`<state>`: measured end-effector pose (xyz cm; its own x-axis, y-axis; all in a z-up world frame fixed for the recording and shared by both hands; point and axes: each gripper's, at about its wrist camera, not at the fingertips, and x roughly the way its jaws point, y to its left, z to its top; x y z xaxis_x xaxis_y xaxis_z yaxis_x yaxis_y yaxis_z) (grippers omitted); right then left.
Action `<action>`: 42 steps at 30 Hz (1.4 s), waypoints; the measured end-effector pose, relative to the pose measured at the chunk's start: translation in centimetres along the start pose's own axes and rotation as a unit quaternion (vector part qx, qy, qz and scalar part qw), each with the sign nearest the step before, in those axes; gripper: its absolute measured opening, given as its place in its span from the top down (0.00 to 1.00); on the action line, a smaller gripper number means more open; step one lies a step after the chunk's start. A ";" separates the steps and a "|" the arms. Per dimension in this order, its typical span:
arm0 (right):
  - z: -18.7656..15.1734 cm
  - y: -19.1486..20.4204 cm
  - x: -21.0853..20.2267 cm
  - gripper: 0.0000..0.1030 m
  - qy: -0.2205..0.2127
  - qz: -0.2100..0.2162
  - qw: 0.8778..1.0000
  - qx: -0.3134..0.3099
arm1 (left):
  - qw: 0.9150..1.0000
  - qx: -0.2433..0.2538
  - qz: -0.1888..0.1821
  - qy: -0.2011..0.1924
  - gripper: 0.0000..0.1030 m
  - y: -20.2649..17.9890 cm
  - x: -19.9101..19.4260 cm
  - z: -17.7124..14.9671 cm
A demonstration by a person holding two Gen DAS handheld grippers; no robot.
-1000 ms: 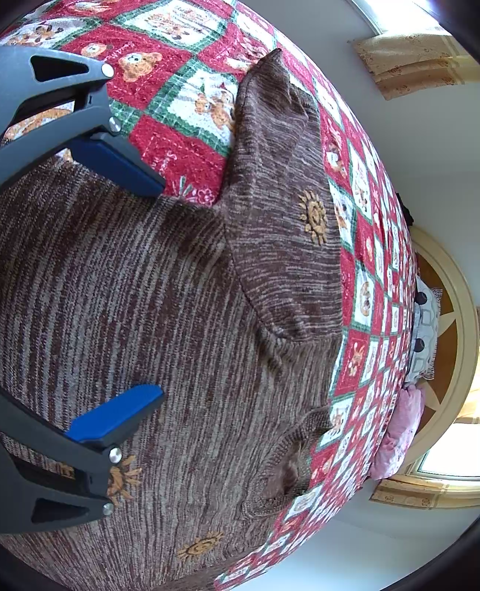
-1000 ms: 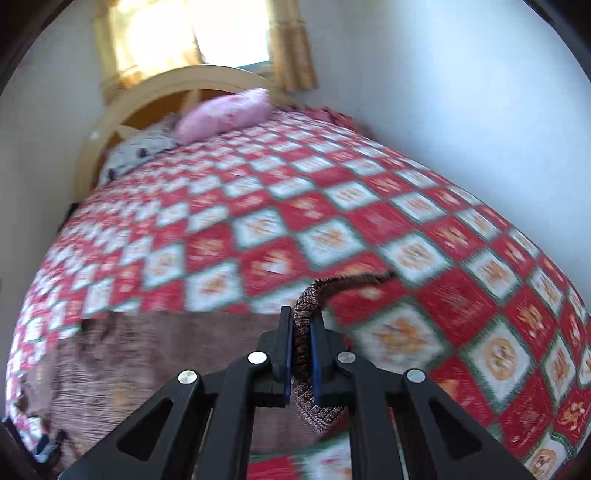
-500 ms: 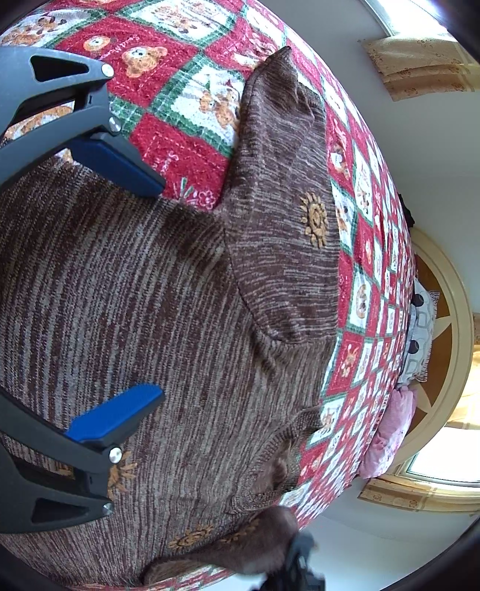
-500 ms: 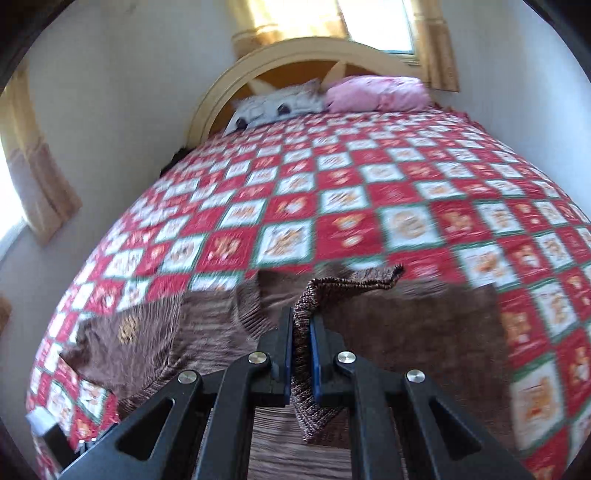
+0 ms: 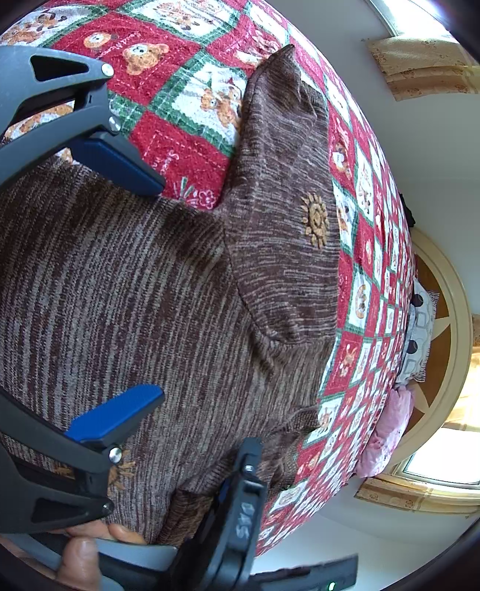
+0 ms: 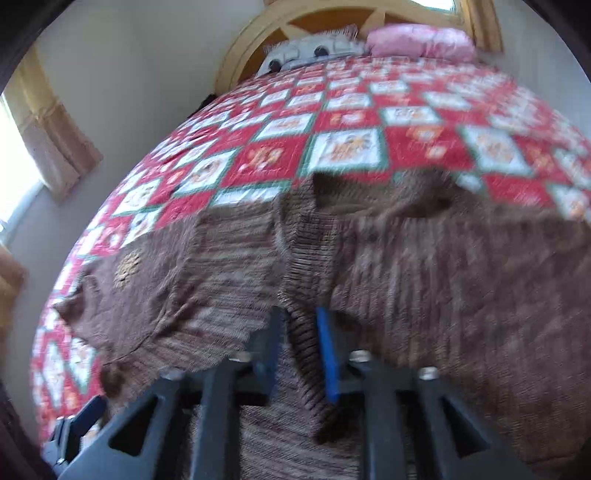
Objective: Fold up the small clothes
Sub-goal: 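Fold the held sleeve across the sweater body and open the right gripper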
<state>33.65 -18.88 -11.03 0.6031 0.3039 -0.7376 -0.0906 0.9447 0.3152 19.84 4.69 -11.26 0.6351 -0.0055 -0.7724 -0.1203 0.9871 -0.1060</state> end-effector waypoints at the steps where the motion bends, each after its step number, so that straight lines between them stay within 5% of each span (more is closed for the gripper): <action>1: -0.1 0.1 -0.4 0.54 -0.005 0.016 1.000 0.002 | 1.000 0.000 0.000 0.000 0.00 0.0 0.0 0.0; 5: -1.0 0.4 -4.3 0.49 -0.054 0.015 0.998 -0.013 | 1.000 0.000 0.000 0.000 0.00 0.0 0.0 0.0; 10: -3.6 -2.4 -9.5 0.49 -0.092 -0.133 0.986 -0.035 | 1.000 0.002 0.003 0.001 0.00 0.0 0.0 0.0; 14: -6.0 -5.4 -12.8 0.49 -0.079 -0.202 0.973 -0.076 | 1.000 0.003 0.005 0.002 0.00 -0.1 0.1 0.0; 20: -8.4 -10.5 -14.2 0.49 -0.016 -0.210 0.975 -0.071 | 1.000 0.008 0.011 0.003 0.00 -0.2 0.3 0.1; 27: -7.9 -8.8 -12.4 0.49 0.007 -0.148 0.985 -0.090 | 1.000 0.011 0.015 0.005 0.00 -0.2 0.4 0.1; 29: -8.1 -8.1 -11.8 0.49 0.012 -0.168 0.979 -0.112 | 1.000 0.012 0.016 0.005 0.00 -0.2 0.5 0.2; 31: -8.5 -7.9 -11.9 0.58 0.004 -0.208 0.970 -0.125 | 1.000 0.012 0.016 0.005 0.00 -0.2 0.5 0.2; 32: -8.4 -8.4 -12.0 0.75 0.006 -0.202 0.973 -0.112 | 1.000 0.012 0.016 0.005 0.00 -0.1 0.6 0.2; 33: -8.2 -9.3 -12.4 0.77 0.004 -0.192 0.978 -0.086 | 1.000 0.012 0.016 0.005 0.00 -0.2 0.6 0.2; 39: -9.0 -12.4 -13.8 0.78 -0.025 -0.171 0.985 0.005 | 1.000 0.012 0.016 0.005 0.00 -0.2 0.5 0.2; 42: -9.4 -11.8 -14.1 0.69 -0.020 -0.166 0.986 -0.010 | 1.000 0.011 0.016 0.005 0.00 -0.2 0.5 0.2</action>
<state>18.76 -33.17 -9.93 0.6325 -0.0272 -0.7741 0.1013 0.9937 0.0479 20.35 4.53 -11.53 0.6230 0.0248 -0.7818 -0.1230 0.9902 -0.0666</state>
